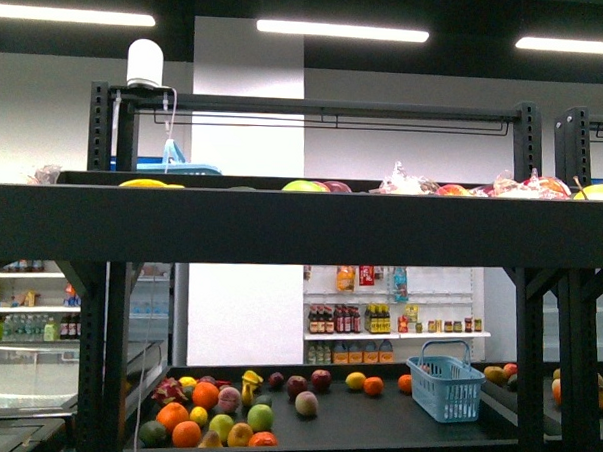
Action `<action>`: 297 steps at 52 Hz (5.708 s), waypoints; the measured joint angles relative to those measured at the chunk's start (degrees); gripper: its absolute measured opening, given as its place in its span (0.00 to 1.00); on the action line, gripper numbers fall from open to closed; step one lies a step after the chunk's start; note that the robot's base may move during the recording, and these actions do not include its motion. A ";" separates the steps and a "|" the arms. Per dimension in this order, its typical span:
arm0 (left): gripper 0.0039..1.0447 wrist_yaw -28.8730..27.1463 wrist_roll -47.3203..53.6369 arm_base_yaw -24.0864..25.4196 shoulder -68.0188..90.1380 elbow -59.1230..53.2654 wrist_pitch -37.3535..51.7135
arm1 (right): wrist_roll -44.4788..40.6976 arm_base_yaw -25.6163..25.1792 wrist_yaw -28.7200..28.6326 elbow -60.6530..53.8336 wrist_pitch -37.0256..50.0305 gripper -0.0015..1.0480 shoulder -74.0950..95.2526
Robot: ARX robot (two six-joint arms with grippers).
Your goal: Pick lemon from shelf
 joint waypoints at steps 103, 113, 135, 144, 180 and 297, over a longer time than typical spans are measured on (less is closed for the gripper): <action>0.92 27.85 -60.28 38.07 108.78 83.82 25.44 | -0.02 0.00 -0.02 0.00 0.00 0.93 0.00; 0.92 26.73 -60.59 38.07 109.61 84.80 26.14 | 0.00 0.00 0.00 0.00 0.00 0.93 0.00; 0.52 25.20 -58.71 37.92 110.07 85.22 24.98 | -0.02 0.00 -0.02 0.00 0.00 0.93 0.00; 0.25 24.74 -58.03 37.90 110.60 85.33 24.57 | -0.02 0.00 0.00 0.00 0.00 0.93 0.00; 0.10 32.96 -49.20 33.70 93.26 71.49 22.91 | 0.00 0.00 -0.02 0.00 0.00 0.93 0.00; 0.09 31.61 -45.11 -19.54 90.86 60.89 36.72 | -2.95 2.91 9.68 1.75 -6.10 0.93 2.84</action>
